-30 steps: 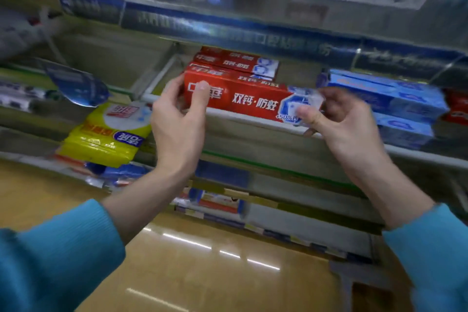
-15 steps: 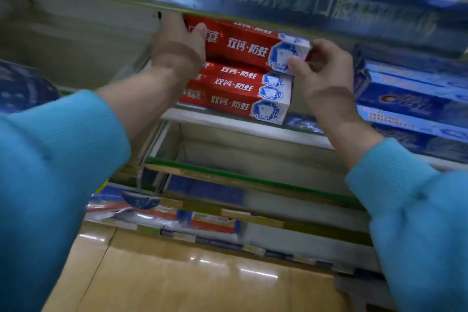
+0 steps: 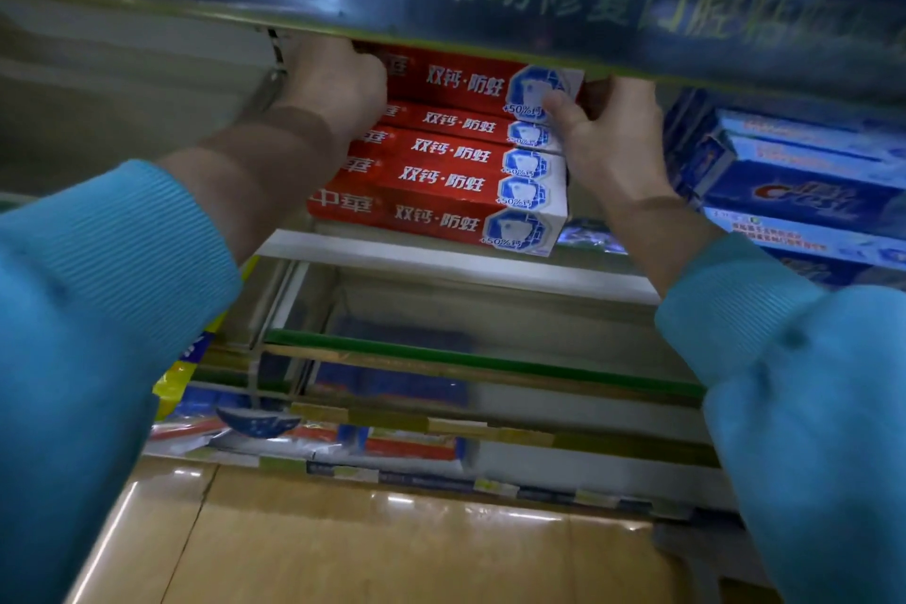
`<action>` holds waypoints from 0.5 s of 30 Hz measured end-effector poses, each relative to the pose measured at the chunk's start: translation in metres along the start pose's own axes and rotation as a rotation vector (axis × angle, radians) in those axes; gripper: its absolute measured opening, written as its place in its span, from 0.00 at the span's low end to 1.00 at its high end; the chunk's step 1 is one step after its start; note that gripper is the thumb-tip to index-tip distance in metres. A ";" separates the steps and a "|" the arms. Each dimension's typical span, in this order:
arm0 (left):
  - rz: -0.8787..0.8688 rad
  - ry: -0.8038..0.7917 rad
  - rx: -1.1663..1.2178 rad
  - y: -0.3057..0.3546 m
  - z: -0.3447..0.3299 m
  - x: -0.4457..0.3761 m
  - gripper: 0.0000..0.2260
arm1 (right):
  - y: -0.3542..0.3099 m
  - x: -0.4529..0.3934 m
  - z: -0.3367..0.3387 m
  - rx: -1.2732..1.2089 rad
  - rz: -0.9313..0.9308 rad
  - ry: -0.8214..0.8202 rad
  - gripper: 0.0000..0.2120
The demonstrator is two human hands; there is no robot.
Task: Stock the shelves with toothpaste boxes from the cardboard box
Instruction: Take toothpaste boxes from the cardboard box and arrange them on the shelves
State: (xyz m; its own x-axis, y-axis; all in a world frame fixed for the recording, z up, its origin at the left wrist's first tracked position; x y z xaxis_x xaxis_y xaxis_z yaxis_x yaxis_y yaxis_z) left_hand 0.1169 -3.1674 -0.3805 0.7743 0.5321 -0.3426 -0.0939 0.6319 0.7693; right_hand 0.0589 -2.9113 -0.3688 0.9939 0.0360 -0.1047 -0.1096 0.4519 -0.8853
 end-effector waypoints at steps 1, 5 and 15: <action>-0.008 0.000 0.008 -0.001 0.000 0.000 0.02 | 0.000 0.000 -0.001 0.000 0.002 -0.009 0.13; 0.054 0.027 0.101 -0.007 0.004 0.004 0.10 | 0.001 0.000 -0.002 0.000 0.003 -0.029 0.14; 0.120 -0.010 -0.013 -0.004 0.007 0.011 0.13 | 0.003 -0.002 0.000 0.072 -0.005 0.024 0.17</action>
State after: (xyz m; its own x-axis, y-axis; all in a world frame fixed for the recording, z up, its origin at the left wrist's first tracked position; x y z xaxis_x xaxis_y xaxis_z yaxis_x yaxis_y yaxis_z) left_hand 0.1300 -3.1677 -0.3836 0.7633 0.5987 -0.2429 -0.1941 0.5710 0.7977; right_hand 0.0570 -2.9099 -0.3715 0.9936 0.0127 -0.1122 -0.1027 0.5154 -0.8508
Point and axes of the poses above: each hand's wrist, its own x-axis away from the middle knuckle, its own z-axis out of the back of the hand, y = z × x, the point moved 9 cm from there along -x, towards the middle knuckle, and after that the axes turned 13 degrees about -z, right-handed, at the moved point
